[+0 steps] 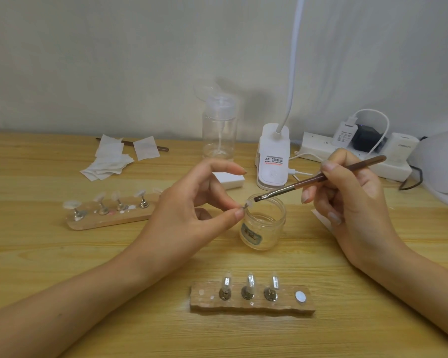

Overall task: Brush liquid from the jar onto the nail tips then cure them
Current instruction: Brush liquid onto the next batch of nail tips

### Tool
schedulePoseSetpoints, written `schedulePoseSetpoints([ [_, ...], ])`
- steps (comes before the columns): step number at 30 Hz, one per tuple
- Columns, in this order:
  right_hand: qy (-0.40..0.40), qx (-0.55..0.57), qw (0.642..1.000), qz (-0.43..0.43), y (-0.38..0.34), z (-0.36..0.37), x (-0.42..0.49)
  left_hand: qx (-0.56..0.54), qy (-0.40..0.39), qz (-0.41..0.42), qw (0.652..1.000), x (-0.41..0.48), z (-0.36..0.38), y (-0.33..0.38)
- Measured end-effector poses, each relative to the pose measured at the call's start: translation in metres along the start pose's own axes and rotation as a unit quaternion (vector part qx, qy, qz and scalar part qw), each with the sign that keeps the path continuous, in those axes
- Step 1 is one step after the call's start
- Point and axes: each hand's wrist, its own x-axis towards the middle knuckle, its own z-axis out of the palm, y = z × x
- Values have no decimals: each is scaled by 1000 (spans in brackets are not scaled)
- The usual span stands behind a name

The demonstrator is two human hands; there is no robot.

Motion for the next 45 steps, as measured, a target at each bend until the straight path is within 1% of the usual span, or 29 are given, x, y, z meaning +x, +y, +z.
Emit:
schedulePoseSetpoints([
  [3,-22,-9,1000,-4,0,3,-1,1,-1,0,1000,0,0,0],
  [6,0,-24,1000,12,1,2,-1,1,-2,1,1000,0,0,0],
  [8,8,-21,1000,6,1,0,0,-1,-2,1,1000,1,0,0],
  [11,-12,-10,1000,-19,0,1,-1,-2,-4,2,1000,1,0,-1],
  [14,-29,-12,999,-15,1,3,-2,1,-3,4,1000,1,0,-2],
  [19,-1,-20,1000,2,0,2,-1,3,-5,5,1000,1,-1,-3],
  [22,-19,-5,1000,-20,0,2,-1,4,-5,5,1000,1,-1,-3],
  [24,-33,-3,999,-20,0,4,-2,3,-7,5,1000,1,-1,-3],
  [31,3,-30,999,14,0,2,-1,3,-7,1,1000,1,-1,-2],
  [35,14,4,1000,7,0,-1,0,2,-6,0,1000,1,-1,-2],
  [37,12,30,999,17,0,-1,1,0,-6,-2,1000,1,-1,-1],
  [43,-47,108,991,67,0,-1,2,-4,-1,0,1000,2,-1,1],
  [45,-55,117,989,75,0,-1,3,-5,1,1,1000,2,-1,1],
])
